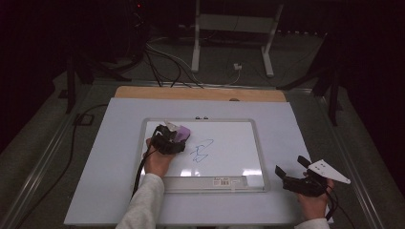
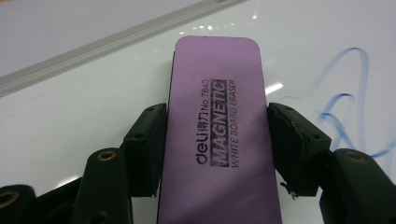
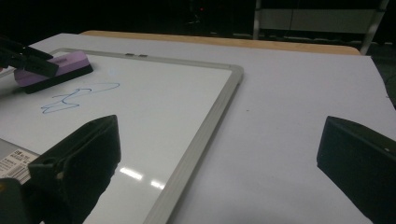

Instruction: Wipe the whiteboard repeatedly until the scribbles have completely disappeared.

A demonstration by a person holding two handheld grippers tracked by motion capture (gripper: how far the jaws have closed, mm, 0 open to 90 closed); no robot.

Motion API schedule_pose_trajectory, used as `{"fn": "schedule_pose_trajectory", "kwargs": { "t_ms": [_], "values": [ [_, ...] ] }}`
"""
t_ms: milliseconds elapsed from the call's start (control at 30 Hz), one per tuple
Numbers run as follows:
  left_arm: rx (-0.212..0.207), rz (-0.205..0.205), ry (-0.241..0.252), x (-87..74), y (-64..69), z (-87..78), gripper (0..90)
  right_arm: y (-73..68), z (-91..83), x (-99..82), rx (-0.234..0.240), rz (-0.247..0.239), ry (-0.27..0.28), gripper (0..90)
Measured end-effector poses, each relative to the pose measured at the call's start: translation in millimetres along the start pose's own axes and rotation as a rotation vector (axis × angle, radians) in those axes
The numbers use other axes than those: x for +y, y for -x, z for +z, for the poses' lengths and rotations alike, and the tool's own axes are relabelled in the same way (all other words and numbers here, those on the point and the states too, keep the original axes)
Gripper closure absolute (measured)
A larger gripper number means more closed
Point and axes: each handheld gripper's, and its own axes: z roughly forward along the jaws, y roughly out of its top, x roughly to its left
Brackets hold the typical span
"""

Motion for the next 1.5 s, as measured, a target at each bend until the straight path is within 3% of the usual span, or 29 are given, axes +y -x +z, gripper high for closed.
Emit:
{"fn": "schedule_pose_trajectory", "kwargs": {
  "t_ms": [133,233,300,400,467,600,700,767,1133,1300,1367,1500],
  "values": [
    [-0.049,0.064,-0.007,3.8,18.1,1.8,42.1,-1.9,1.0,0.2,0.002,-0.005,-0.002,0.0],
    [-0.114,0.115,-0.01,3.3,33.1,0.4,42.1,-1.1,0.4,0.2,0.001,-0.002,0.0,0.0],
    [-0.129,0.142,-0.017,2.5,38.7,-2.0,42.1,0.2,-0.6,0.0,-0.001,0.003,0.001,0.0],
    [-0.11,0.153,-0.021,2.6,38.8,-3.0,42.1,1.1,-1.3,-0.1,-0.004,0.004,0.003,0.0],
    [-0.044,0.153,-0.021,3.8,34.2,-2.6,42.0,1.1,-1.9,0.1,-0.005,0.003,0.007,0.0],
    [0.034,0.082,-0.033,5.4,13.9,-0.8,42.1,1.9,-2.4,0.0,-0.006,0.007,0.007,0.0],
    [0.032,0.029,-0.042,6.0,5.2,-0.1,42.0,2.4,-2.4,-0.2,-0.006,0.006,0.008,0.0],
    [0.047,0.046,-0.043,6.2,8.5,-0.6,42.0,2.0,-2.1,-0.2,-0.005,0.007,0.006,0.0],
    [-0.081,0.114,-0.019,2.9,40.3,-1.9,42.0,0.7,-1.3,-0.1,-0.003,0.004,0.003,0.0],
    [-0.166,0.15,-0.018,-0.6,57.2,-4.8,42.0,0.6,-1.4,0.0,-0.003,0.003,0.003,0.0],
    [-0.16,0.172,-0.016,-1.3,61.0,-6.2,42.0,0.8,-1.5,0.0,-0.004,0.003,0.004,0.0],
    [-0.149,0.169,-0.017,-1.2,59.2,-6.3,42.0,1.1,-2.1,0.0,-0.006,0.005,0.005,0.0]
  ]
}}
